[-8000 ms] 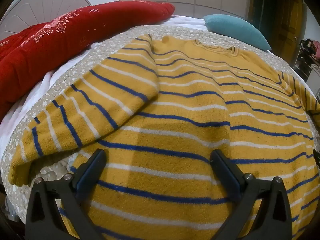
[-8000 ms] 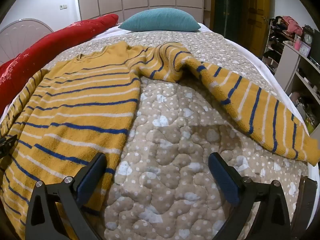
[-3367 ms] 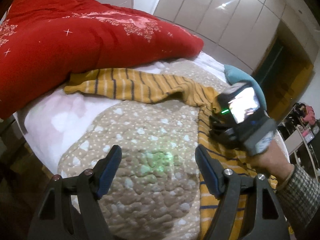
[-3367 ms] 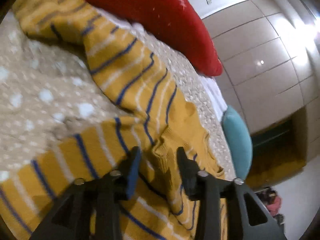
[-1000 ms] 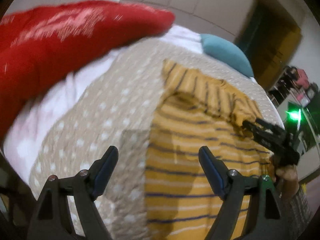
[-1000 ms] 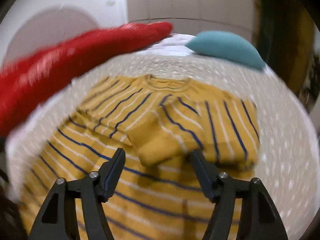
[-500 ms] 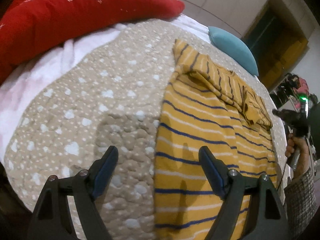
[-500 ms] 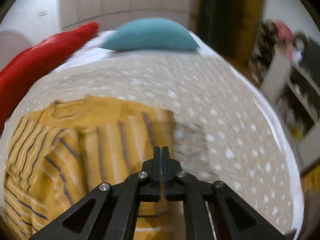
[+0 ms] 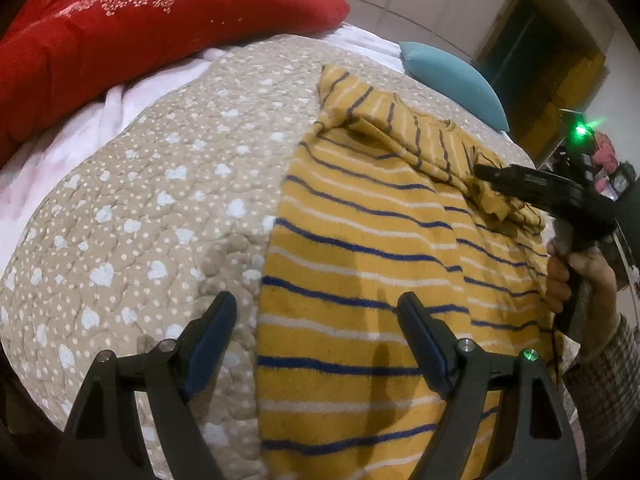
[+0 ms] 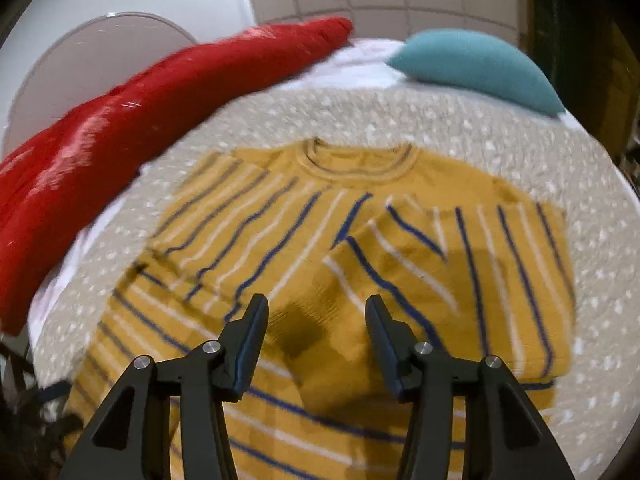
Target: Fold small clothes
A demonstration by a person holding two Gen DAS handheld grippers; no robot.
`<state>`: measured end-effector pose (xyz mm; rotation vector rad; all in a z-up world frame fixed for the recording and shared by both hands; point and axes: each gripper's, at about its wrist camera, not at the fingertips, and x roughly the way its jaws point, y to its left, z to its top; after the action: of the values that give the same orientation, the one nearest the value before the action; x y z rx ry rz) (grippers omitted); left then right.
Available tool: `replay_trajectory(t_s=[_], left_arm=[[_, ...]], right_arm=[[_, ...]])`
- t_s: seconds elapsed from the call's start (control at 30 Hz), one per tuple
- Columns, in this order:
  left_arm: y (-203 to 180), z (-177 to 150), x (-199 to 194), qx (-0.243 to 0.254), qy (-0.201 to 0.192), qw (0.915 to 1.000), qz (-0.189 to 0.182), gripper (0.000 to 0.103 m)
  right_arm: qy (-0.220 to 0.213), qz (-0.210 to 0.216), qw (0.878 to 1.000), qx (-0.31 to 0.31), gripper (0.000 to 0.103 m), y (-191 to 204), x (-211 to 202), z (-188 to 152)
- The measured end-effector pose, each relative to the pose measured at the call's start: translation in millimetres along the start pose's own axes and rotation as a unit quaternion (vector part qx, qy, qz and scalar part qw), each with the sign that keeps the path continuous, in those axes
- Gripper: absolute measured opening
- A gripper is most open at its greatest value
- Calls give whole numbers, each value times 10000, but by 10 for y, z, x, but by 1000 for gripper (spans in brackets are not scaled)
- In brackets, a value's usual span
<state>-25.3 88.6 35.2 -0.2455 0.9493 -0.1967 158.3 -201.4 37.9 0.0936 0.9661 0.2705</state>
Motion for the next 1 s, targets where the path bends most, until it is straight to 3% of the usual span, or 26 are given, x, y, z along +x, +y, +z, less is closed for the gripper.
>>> replay_trajectory(t_s=[0.03, 0.07, 0.13, 0.2, 0.33, 0.37, 0.43, 0.5, 0.6, 0.63, 0.7, 0.87, 0.9, 0.93, 1.0], left_arm=[[0, -2, -10, 0, -9, 10000, -26, 81], [13, -2, -32, -15, -24, 10000, -88, 81], [36, 3, -68, -46, -66, 9999, -144, 81], [77, 27, -116, -97, -139, 9997, -188, 81], [181, 87, -133, -270, -174, 9993, -216, 81], [213, 93, -121, -346, -145, 9991, -192, 81], [259, 87, -118, -465, -100, 9987, -193, 81], [272, 61, -119, -464, -70, 9987, -185, 81], [298, 36, -52, -391, 47, 9990, -234, 85], [308, 31, -38, -390, 44, 9988, -303, 89], [316, 29, -21, -438, 35, 9981, -440, 93], [342, 30, 36, -793, 245, 9910, -1046, 92], [338, 18, 34, -866, 259, 9884, -1222, 82], [331, -8, 40, -937, 309, 9852, -1403, 63], [305, -104, 76, -1097, 508, 9776, -1724, 50]], right_arm=[[128, -87, 9999, 28, 12, -17, 61, 3], [157, -141, 9998, 73, 7, -26, 61, -4], [-24, -111, 9997, 218, 7, -127, -79, 20], [-263, -396, 9986, 230, 7, -237, -261, 83], [-437, -1562, 9855, 491, 8, -714, -405, 295], [-399, -2073, 9754, 630, 9, -903, -386, 356], [-203, -2514, 9631, 938, 16, -1203, -395, 373], [-245, -2043, 9687, 1390, 18, -1420, -586, 263], [-195, -1231, 9833, 1329, 51, -1422, -866, -51], [-105, -848, 9877, 1308, 56, -1409, -937, -197], [172, -122, 9906, 1353, 56, -1364, -1047, -587], [659, 766, 9813, 1641, 56, -1279, -1129, -1521], [622, 884, 9793, 1709, 56, -1270, -1143, -1649], [517, 970, 9781, 1769, 56, -1246, -1177, -1765], [301, 1290, 9711, 1986, 56, -1191, -1244, -1937]])
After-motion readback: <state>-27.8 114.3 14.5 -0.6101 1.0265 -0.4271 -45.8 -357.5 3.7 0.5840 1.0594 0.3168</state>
